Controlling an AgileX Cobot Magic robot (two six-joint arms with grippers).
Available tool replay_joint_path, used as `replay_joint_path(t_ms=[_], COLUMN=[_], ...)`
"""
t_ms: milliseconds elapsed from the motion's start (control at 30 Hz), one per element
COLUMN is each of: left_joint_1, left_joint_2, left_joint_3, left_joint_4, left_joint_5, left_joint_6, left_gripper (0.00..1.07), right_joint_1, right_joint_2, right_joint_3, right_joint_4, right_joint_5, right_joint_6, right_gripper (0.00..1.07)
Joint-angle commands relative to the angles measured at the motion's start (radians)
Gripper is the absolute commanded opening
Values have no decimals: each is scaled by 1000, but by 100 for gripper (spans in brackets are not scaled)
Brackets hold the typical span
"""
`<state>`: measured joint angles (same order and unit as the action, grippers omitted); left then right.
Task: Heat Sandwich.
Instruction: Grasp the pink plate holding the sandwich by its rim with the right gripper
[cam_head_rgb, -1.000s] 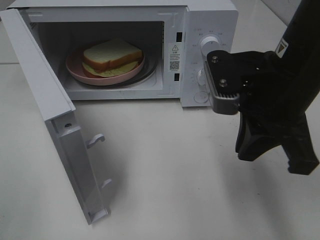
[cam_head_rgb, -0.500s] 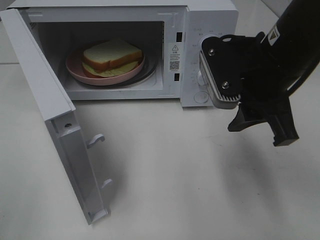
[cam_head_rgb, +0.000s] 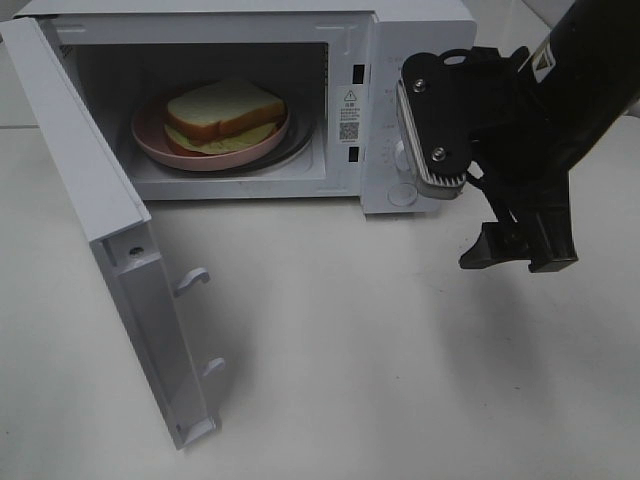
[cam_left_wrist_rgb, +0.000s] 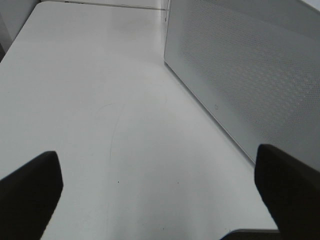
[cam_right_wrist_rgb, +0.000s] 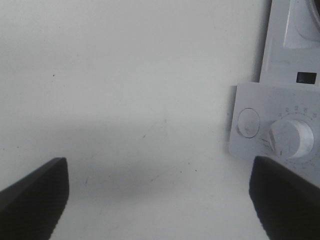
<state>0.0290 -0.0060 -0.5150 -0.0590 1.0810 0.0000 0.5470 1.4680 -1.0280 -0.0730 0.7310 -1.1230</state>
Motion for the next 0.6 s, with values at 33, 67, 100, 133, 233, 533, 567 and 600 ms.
replay_joint_path(t_ms=[33,67,100,133,233,533,567,600], left_joint_1=[2,2,2,2,2,2,2,2], left_joint_2=[-5,-5,-5,-5,-5,-5,-5,-5], left_joint_3=[2,2,2,2,2,2,2,2], left_joint_4=[-8,-8,-8,-8,-8,-8,-8,-8], left_joint_5=[-13,-13,-13,-13,-13,-13,-13,-13], left_joint_6=[0,0,0,0,0,0,0,0], left_gripper=[99,99,99,99,99,99,99,99], right_joint_1=[31,39,39,41,50,85,85,85], right_joint_2=[14,22,22,27,65,154,154,167], right_joint_3=[-3,-3,-3,-3,-4,-78,-78,-91], right_joint_4=[-75,-84,-84,-90,-95,-92,-92,-95], right_joint_5=[-32,-46,-46,-60,-108,-162,-162,-165], right_joint_6=[-6,-8,-8,-8,-8,-16,-16,-21], right_gripper=[93,93,93,93,92,89,89,89])
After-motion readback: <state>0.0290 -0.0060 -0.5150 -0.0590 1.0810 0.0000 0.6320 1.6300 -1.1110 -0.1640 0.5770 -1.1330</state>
